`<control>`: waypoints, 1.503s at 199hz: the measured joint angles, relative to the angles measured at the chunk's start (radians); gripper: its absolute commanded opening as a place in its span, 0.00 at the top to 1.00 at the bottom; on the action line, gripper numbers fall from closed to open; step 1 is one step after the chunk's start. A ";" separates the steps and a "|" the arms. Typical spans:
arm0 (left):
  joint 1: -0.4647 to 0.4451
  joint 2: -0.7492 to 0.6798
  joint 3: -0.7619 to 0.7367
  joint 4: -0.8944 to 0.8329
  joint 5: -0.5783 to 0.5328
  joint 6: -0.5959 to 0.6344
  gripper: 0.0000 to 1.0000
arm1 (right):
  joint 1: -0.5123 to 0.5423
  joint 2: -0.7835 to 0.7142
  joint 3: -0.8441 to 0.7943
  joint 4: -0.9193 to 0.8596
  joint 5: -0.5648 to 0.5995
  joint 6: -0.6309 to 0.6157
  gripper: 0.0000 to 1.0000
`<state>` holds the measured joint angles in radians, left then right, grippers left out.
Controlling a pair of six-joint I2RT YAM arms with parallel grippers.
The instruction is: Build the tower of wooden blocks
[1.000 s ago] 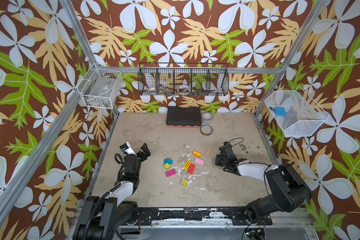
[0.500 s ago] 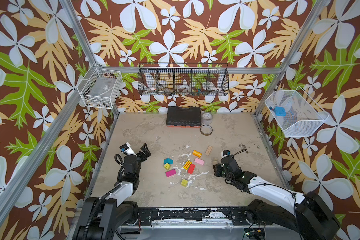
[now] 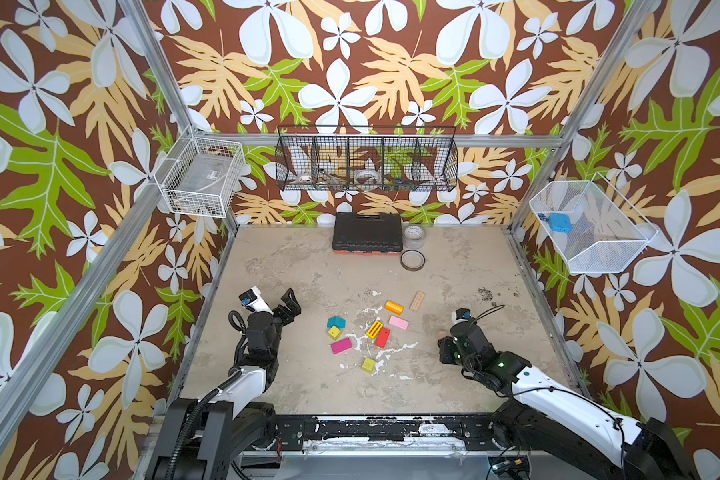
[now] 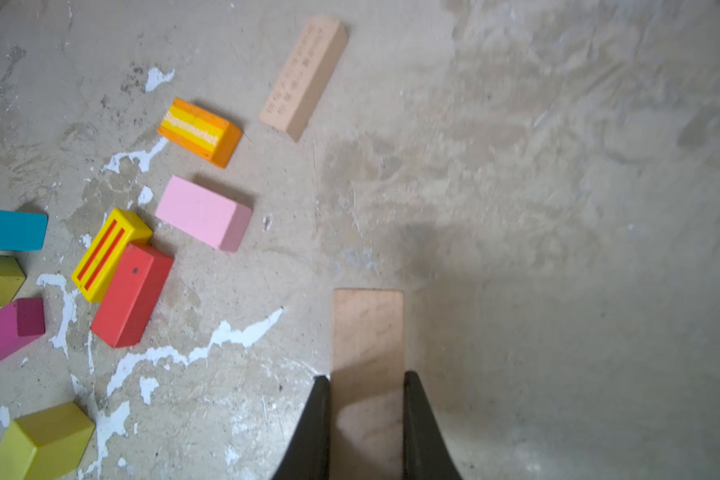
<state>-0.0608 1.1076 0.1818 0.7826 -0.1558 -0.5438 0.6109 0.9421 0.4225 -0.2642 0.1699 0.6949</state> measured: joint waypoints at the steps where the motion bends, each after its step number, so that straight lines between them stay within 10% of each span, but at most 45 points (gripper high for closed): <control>1: 0.000 0.000 0.000 0.000 0.000 0.000 0.00 | 0.000 0.002 0.002 0.000 0.001 -0.001 0.89; 87: 0.000 -0.006 -0.003 0.000 0.003 0.000 0.00 | -0.100 0.303 0.150 -0.041 0.102 -0.137 0.96; 299: 0.000 -0.008 -0.006 0.004 0.029 0.000 0.00 | -0.159 0.495 0.226 0.013 0.037 -0.253 0.88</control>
<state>-0.0608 1.1000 0.1757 0.7868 -0.1268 -0.5434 0.4519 1.4368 0.6487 -0.2512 0.2070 0.4416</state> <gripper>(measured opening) 0.998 0.189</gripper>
